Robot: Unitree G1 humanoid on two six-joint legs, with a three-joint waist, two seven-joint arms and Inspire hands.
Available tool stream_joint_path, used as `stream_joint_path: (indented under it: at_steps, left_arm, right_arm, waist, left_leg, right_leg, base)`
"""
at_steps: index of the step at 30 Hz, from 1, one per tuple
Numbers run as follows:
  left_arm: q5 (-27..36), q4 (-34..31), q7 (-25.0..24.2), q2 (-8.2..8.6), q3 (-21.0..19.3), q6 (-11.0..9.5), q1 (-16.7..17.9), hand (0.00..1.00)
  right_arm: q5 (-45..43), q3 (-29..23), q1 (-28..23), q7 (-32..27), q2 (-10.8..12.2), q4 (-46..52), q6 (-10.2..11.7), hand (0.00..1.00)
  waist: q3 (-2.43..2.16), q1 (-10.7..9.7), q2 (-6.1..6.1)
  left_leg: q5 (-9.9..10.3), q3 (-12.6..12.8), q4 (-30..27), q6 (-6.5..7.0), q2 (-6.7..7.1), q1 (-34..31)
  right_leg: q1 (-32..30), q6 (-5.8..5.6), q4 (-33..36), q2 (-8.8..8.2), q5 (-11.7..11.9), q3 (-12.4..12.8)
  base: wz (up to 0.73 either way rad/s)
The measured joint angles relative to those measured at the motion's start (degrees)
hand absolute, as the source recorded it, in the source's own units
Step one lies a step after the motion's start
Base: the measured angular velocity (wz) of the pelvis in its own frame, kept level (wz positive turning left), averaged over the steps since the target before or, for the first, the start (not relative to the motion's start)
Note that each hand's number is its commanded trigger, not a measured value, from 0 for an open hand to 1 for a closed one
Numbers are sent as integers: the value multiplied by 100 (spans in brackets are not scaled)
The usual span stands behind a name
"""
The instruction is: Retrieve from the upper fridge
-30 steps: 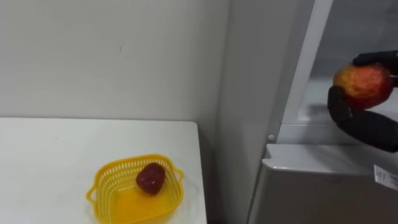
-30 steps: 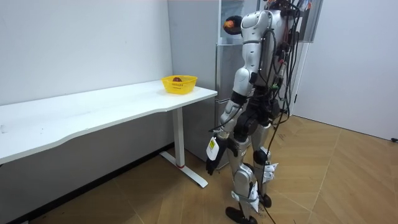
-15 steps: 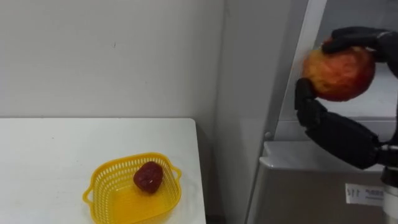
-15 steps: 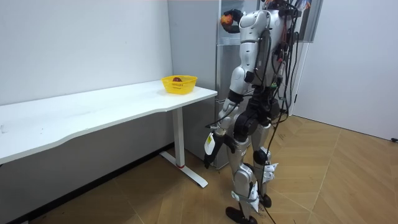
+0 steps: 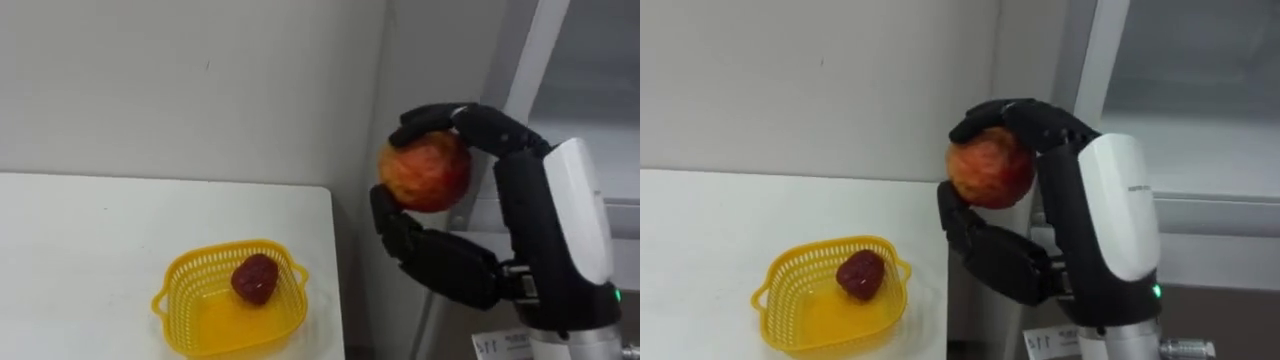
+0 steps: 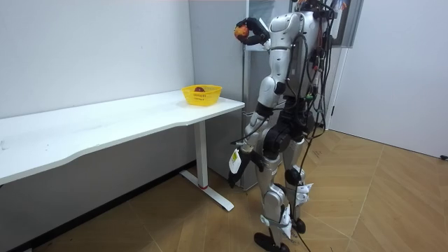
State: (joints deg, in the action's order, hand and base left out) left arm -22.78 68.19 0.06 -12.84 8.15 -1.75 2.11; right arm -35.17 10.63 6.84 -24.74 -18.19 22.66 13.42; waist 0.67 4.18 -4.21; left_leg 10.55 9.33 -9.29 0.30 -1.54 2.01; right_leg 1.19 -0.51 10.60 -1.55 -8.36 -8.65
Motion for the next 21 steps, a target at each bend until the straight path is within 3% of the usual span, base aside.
stream_joint_path:
  at_steps: [7, 12, 21]
  left_arm:
    - [-42, 112, -69, -45, 4, -26, -38, 0]
    - [-43, 124, -75, -132, 4, 43, 1, 0]
    - [-197, 119, -131, -118, 4, 100, 69, 0]
  right_arm:
    - [-133, 328, 504, 373, -23, -4, -35, 100]
    - [-569, 780, 933, 511, -33, -471, -55, 100]
    - [-956, 1123, 1327, 792, -20, -1665, -164, 100]
  waist:
    - [0, 194, -109]
    - [10, 412, -290]
    - [18, 691, -325]
  left_leg:
    - [-3, -165, -10, 1, 13, -42]
    - [-4, -243, -16, 0, 24, -49]
    - [-6, -500, -47, 0, 42, -62]
  right_leg:
    - [8, 0, -7, -4, 0, -117]
    - [79, -1, -117, -24, 0, -273]
    - [177, -9, -118, -32, -6, -410]
  base:
    - [12]
    - [9]
    - [14]
